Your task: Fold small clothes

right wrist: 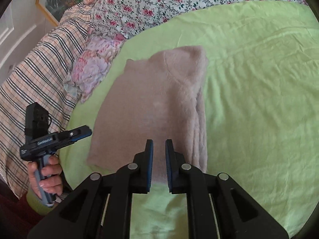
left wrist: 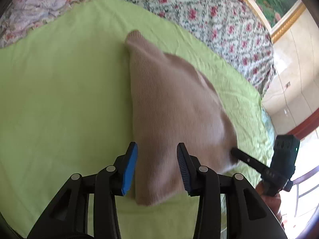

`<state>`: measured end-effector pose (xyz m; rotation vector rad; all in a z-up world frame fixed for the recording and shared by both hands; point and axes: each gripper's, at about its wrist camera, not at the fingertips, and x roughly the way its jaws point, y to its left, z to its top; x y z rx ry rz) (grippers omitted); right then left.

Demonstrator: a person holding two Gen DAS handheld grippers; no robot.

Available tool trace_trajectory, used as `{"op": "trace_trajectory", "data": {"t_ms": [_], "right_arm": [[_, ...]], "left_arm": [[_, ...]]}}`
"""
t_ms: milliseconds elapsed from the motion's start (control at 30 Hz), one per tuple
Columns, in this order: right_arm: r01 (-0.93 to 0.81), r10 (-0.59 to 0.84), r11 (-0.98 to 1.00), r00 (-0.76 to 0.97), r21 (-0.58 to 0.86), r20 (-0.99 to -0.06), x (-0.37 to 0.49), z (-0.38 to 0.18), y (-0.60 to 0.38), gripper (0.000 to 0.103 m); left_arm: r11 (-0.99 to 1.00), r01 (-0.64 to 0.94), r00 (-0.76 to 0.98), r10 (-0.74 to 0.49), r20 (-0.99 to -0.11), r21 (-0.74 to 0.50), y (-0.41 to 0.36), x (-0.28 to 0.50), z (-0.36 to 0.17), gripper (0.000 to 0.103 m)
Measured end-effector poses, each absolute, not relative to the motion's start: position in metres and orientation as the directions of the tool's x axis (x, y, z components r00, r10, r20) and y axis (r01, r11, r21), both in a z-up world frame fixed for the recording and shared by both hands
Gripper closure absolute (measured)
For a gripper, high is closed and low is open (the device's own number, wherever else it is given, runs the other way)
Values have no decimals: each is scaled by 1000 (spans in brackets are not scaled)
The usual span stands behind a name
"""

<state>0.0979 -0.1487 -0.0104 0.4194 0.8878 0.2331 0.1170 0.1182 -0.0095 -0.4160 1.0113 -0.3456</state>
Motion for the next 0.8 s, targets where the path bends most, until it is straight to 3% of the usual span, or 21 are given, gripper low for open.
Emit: {"op": "trace_trajectory", "data": {"t_ms": [133,533,800], "right_arm": [[49,318,908,570,417,-758,96,-38,-157,91],[54,282,925,566,376,-775,82,-38,-157,94],[73,251,929,597,362,-762,54,-8,-153,89]], "left_arm": [[910,62,411,-397,-820,-410,108,101,-46,59],[920,92,434,-381,-816,-380,109,87,-45,59],[943,112,468,-328,-821,-313,104,75,-23,57]]}}
